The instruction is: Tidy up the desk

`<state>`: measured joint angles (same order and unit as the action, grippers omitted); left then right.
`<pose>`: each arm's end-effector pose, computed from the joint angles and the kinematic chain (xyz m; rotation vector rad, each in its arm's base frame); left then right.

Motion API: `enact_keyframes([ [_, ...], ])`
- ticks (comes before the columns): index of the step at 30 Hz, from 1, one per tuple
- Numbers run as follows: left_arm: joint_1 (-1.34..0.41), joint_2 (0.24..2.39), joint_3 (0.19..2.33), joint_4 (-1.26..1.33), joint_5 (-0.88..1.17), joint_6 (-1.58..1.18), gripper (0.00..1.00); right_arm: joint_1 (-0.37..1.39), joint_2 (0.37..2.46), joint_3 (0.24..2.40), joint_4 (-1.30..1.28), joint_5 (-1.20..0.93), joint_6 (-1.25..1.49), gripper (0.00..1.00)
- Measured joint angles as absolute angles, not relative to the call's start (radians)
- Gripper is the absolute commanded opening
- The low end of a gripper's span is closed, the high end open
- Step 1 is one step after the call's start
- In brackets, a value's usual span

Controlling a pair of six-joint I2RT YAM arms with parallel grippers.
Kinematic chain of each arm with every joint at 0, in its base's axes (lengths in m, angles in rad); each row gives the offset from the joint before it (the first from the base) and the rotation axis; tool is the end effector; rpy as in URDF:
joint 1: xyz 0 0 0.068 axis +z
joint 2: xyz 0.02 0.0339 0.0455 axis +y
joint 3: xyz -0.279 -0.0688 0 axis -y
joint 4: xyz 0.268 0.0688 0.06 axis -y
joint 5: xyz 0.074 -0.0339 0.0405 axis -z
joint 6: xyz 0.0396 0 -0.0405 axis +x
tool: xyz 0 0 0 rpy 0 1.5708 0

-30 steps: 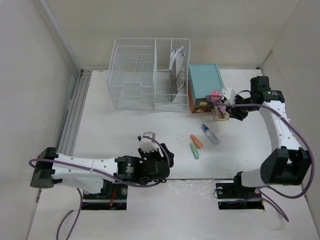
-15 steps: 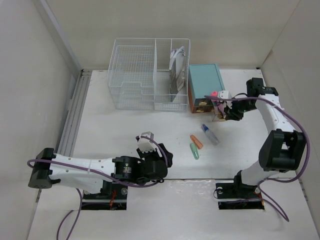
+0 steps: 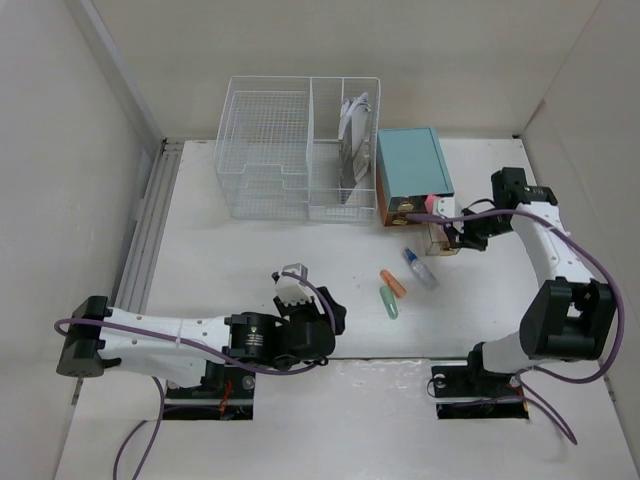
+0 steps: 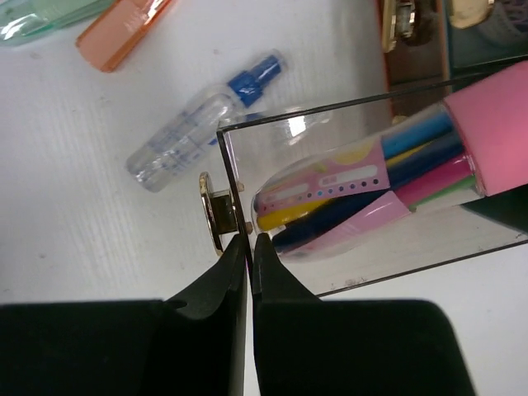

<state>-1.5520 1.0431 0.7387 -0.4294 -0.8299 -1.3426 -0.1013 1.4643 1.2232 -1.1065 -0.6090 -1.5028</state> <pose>0.0335 -0.2274 0.2640 -0.1901 2.1357 -0.8146 0.2893 -0.0066 0.2814 -1.7006 1.8777 0.3492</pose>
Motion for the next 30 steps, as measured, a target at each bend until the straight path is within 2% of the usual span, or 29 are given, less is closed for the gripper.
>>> enact_keyframes([
  [6, -1.552, 1.047, 0.739, -0.419, -0.830, -1.335, 0.63, -0.101, 1.418, 1.194, -1.149, -0.604, -1.513, 0.00],
  [7, -1.552, 1.048, 0.739, -0.418, -0.830, -1.332, 0.63, -0.101, 1.416, 1.194, -1.151, -0.603, -1.513, 0.03],
  [8, -1.552, 1.050, 0.739, -0.414, -0.830, -1.331, 0.63, -0.102, 1.416, 1.194, -1.153, -0.603, -1.513, 0.36],
  [11, -1.552, 1.060, 0.739, -0.407, -0.830, -1.328, 0.63, -0.115, 1.408, 1.195, -1.148, -0.598, -1.482, 0.61],
  [16, -1.552, 1.060, 0.739, -0.406, -0.830, -1.324, 0.63, -0.159, 1.373, 1.206, -1.148, -0.625, -1.442, 0.62],
  [17, -1.552, 1.060, 0.739, -0.407, -0.830, -1.324, 0.63, -0.163, 1.365, 1.212, -1.146, -0.632, -1.436, 0.62],
  [20, -1.552, 1.065, 0.739, -0.400, -0.830, -1.315, 0.63, -0.169, 1.330, 1.230, -1.139, -0.661, -1.412, 0.51],
  [21, -1.552, 1.068, 0.739, -0.395, -0.830, -1.308, 0.63, -0.169, 1.318, 1.235, -1.139, -0.670, -1.406, 0.43],
  [22, -1.552, 1.073, 0.739, -0.387, -0.830, -1.299, 0.63, -0.169, 1.307, 1.240, -1.141, -0.679, -1.400, 0.27],
  [25, -1.552, 1.096, 0.743, -0.361, -0.830, -1.270, 0.61, -0.169, 1.283, 1.251, -1.163, -0.693, -1.402, 0.00],
  [27, -1.552, 1.126, 0.753, -0.334, -0.828, -1.245, 0.60, -0.169, 1.276, 1.253, -1.190, -0.695, -1.422, 0.00],
  [30, -1.543, 1.175, 0.765, -0.275, -0.813, -1.204, 0.52, -0.169, 1.276, 1.250, -1.254, -0.682, -1.479, 0.00],
])
